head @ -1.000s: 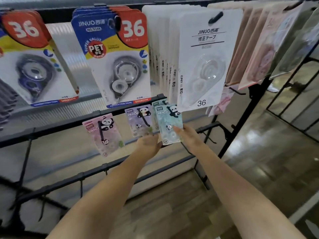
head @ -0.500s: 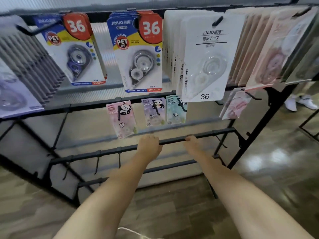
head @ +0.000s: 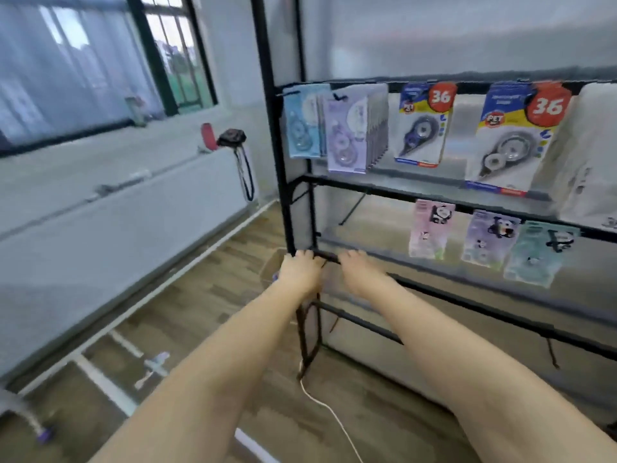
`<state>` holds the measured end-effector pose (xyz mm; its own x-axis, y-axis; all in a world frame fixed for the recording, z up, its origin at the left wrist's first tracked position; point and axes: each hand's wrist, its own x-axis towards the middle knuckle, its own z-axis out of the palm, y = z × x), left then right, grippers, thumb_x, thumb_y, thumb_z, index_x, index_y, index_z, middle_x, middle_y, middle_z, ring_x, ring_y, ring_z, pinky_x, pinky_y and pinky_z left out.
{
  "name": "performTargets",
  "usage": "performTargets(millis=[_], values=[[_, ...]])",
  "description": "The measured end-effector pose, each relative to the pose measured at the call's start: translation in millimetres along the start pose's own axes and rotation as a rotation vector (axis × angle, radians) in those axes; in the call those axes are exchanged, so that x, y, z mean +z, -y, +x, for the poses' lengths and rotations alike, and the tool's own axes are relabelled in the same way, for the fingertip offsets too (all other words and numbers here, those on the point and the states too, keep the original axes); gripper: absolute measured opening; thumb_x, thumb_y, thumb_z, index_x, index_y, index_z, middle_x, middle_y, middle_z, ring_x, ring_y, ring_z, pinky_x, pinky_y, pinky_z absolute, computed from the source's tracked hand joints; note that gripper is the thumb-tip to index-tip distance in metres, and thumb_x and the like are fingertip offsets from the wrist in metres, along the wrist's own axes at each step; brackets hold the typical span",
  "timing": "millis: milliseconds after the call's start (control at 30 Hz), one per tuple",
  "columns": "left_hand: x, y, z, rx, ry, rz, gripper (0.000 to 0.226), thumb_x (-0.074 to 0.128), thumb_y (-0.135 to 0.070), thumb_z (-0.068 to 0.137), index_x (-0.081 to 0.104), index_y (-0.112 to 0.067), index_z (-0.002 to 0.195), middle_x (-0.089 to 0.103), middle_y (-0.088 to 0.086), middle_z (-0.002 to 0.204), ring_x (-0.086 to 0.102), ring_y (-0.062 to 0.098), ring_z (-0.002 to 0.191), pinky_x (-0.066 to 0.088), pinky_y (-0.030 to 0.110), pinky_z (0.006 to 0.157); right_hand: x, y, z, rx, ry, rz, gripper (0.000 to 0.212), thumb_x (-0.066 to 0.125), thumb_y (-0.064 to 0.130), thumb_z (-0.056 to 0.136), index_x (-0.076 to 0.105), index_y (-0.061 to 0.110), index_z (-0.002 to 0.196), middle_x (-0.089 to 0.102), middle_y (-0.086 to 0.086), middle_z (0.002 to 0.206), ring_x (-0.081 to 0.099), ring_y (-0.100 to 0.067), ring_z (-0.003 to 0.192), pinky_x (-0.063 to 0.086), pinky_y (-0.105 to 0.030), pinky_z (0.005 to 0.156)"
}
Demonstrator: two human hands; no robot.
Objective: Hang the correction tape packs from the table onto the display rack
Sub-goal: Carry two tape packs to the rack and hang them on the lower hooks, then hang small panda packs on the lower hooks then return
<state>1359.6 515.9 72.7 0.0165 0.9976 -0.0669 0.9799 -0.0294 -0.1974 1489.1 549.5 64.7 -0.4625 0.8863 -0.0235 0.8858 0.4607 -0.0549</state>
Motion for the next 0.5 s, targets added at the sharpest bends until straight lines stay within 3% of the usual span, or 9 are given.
performTargets(millis=[133, 500], values=[[1, 111, -60, -0.235, 0.026, -0.006, 0.045, 0.043, -0.033, 0.098, 0.042, -0.008, 0.136, 0.042, 0.014, 0.141, 0.038, 0.030, 0.130, 0.035, 0.040, 0.101, -17, 122, 27, -0.250, -0.027, -0.038, 0.038, 0.047, 0.020, 0.097, 0.041, 0.006, 0.132, 0.047, -0.014, 0.133, 0.042, -0.030, 0.124, 0.040, -0.038, 0.096], [56, 412, -255, -0.763, 0.136, -0.035, 0.047, 0.044, -0.037, 0.098, 0.044, -0.009, 0.136, 0.047, 0.013, 0.138, 0.043, 0.028, 0.127, 0.037, 0.040, 0.100, -9, 487, 68, -0.711, 0.018, -0.079, 0.040, 0.042, 0.014, 0.096, 0.040, 0.007, 0.135, 0.044, -0.013, 0.139, 0.040, -0.030, 0.129, 0.035, -0.041, 0.104]])
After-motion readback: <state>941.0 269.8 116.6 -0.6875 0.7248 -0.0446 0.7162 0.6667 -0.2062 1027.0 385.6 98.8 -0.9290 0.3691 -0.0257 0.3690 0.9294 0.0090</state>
